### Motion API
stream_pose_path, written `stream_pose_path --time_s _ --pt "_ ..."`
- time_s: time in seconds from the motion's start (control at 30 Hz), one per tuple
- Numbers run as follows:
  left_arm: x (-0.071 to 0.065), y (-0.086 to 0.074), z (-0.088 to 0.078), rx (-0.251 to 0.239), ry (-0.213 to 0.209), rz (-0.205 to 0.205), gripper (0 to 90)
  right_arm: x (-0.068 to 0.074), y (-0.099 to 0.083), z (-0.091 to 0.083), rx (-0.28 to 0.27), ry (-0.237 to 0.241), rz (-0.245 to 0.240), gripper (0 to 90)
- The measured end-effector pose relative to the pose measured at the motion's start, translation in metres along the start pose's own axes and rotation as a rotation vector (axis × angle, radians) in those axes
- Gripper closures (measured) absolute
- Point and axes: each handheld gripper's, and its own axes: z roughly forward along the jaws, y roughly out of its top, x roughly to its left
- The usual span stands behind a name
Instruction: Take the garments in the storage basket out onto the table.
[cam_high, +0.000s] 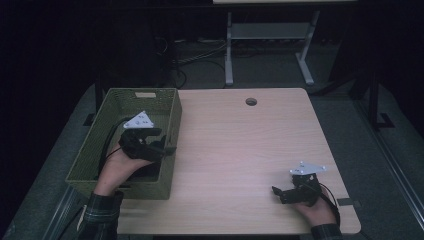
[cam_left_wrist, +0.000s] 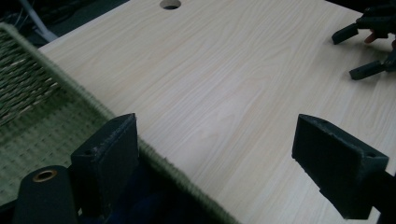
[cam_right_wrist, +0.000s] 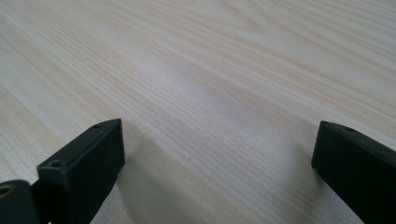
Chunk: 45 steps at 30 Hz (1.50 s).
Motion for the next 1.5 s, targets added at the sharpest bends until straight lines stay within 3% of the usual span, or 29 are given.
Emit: stream_pose_path --time_s 0.4,0.57,1.0,1.3,1.5 --pt "0.017 -0.012 -0.023 0.018 0.050 -0.031 14.2 0.000 0.000 0.000 0.001 0.001 -0.003 2.4" --pt "0.023 -0.018 -0.028 0.049 0.070 -0.035 14.2 0.000 0.000 0.000 0.000 0.002 -0.001 2.4" --pt "0.034 -0.034 -0.023 0.147 0.097 -0.059 14.1 0.000 0.000 0.000 0.001 0.002 0.001 2.4" --pt "0.039 -0.043 -0.018 0.197 0.089 -0.076 14.1 0.000 0.000 0.000 0.001 0.001 -0.001 2.4" --pt "0.041 -0.048 -0.012 0.259 0.084 -0.068 14.1 0.000 0.000 0.000 0.001 0.000 -0.001 2.4"
